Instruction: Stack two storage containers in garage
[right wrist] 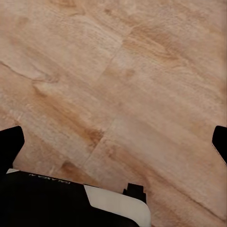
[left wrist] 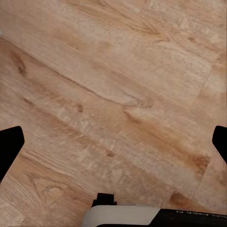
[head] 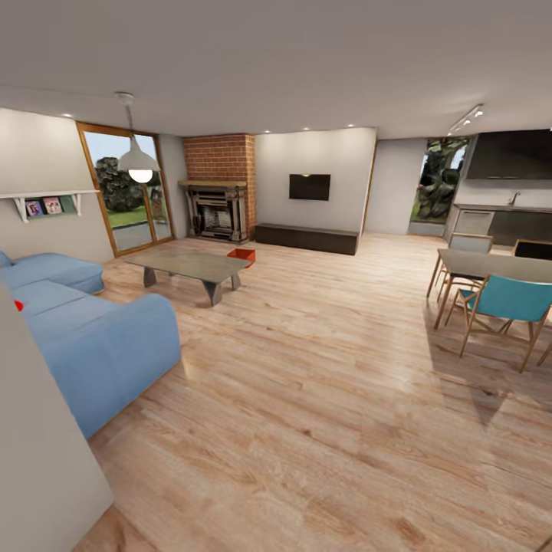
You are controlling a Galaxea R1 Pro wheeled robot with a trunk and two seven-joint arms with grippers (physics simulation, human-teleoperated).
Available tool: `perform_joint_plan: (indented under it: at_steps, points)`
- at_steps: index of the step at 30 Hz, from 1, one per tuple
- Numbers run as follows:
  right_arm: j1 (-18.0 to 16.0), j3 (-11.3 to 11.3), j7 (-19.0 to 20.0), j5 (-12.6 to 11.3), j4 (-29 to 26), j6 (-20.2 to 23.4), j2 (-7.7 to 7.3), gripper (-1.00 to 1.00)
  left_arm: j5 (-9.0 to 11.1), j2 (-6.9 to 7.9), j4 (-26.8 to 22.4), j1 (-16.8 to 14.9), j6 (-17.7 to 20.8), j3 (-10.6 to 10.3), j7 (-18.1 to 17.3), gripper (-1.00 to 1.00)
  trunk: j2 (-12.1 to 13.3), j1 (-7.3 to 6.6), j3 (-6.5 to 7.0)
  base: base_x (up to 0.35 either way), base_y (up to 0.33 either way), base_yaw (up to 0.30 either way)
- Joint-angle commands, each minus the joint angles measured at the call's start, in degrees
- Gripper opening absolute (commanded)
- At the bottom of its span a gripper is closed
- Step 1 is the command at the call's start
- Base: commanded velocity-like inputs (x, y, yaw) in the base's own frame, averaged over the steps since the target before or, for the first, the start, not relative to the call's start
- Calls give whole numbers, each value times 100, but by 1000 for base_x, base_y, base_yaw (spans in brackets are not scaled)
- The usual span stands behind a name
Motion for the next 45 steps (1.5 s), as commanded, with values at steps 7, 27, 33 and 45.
perform_joint_plan:
  at_steps: [7, 27, 33, 45]
  points:
    - [-7, -50, 9, 55, 20, -35, -2, 100, 26, 0, 24, -9, -37, 6, -7, 100, -9, 7, -9, 322, -91, 0]
    - [-8, -50, 9, 55, 20, -35, -2, 100, 26, 0, 22, -9, -37, 6, 0, 100, -9, 7, -9, 317, -165, 0]
    - [-9, -50, 9, 55, 20, -35, -1, 100, 26, 0, 27, -8, -36, 6, 0, 100, -9, 7, -9, 313, -181, 0]
    - [-8, -50, 9, 55, 20, -35, 0, 100, 26, 0, 25, -11, -38, 6, 0, 100, -9, 7, -9, 313, -181, 0]
